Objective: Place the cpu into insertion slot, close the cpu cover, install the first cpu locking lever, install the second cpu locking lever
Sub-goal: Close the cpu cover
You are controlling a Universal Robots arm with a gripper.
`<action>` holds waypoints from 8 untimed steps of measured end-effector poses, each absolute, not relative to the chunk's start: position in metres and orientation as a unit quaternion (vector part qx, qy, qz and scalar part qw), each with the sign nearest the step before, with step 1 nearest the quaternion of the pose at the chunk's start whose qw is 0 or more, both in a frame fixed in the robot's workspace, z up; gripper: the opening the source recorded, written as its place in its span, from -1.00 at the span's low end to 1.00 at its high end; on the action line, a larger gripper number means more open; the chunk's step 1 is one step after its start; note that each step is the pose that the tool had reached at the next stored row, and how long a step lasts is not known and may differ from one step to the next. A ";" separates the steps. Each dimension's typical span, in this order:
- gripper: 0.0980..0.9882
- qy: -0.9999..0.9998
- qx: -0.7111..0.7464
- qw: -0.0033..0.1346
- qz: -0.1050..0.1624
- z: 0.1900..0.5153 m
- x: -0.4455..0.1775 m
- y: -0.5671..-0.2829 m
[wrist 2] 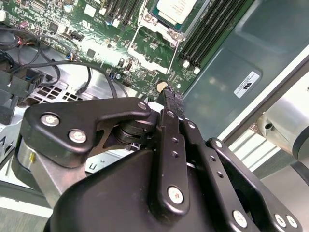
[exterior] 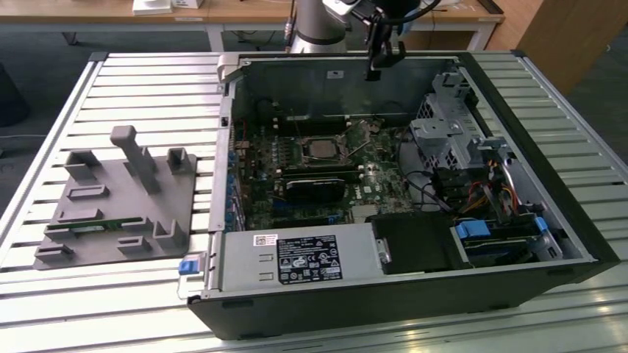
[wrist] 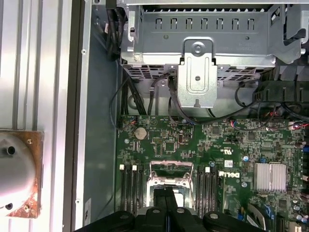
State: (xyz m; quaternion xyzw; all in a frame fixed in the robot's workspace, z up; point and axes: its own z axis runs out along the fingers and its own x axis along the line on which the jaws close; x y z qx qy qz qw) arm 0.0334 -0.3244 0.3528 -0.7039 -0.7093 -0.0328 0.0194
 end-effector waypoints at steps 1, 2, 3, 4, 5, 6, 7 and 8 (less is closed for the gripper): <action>-0.98 -0.709 -0.704 0.019 -0.033 0.353 0.033 -0.324; -0.98 -0.709 -0.704 0.019 -0.033 0.354 0.033 -0.324; -0.98 -0.709 -0.704 0.019 -0.033 0.354 0.033 -0.324; -0.98 -0.709 -0.704 0.019 -0.033 0.354 0.033 -0.324; -0.98 -0.709 -0.704 0.019 -0.033 0.355 0.033 -0.324; -0.98 -0.709 -0.704 0.019 -0.033 0.355 0.033 -0.324; -0.98 -0.709 -0.704 0.019 -0.033 0.356 0.033 -0.324; -0.98 -0.709 -0.704 0.019 -0.033 0.356 0.033 -0.324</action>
